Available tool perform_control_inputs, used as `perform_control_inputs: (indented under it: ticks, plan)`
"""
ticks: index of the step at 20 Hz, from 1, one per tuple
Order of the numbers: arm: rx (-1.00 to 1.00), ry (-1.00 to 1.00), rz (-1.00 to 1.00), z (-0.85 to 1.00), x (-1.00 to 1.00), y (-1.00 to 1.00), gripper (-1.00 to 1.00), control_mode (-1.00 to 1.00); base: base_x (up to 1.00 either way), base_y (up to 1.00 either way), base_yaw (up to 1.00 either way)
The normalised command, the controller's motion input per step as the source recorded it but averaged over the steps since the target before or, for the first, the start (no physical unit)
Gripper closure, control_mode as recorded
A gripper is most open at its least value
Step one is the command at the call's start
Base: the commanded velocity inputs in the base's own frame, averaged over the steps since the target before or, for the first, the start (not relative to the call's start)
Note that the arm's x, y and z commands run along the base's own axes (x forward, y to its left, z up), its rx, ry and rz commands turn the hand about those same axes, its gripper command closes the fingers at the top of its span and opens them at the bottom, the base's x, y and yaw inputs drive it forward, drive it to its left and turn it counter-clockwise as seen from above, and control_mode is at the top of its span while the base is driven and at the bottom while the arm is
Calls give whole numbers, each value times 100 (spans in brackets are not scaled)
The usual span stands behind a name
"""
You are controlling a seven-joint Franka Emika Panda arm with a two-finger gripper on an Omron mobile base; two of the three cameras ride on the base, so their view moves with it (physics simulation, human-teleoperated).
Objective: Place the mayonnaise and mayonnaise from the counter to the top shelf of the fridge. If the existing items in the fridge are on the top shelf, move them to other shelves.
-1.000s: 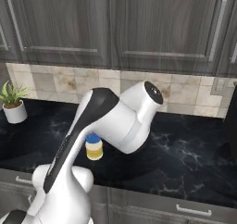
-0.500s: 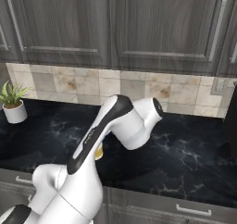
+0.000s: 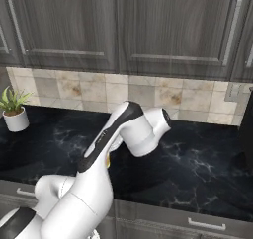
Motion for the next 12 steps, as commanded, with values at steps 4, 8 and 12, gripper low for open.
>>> perform_control_inputs:
  ticks: [4, 8, 12]
  plan:
    - [0, 0, 5, -41, 29, 0, -100, -100, 0, 0, 0]
    - [3, 0, 6, -37, 23, 0, -100, -100, 0, 0, 0]
    - [6, 0, 6, -25, 6, 1, -100, -100, 0, 0, 0]
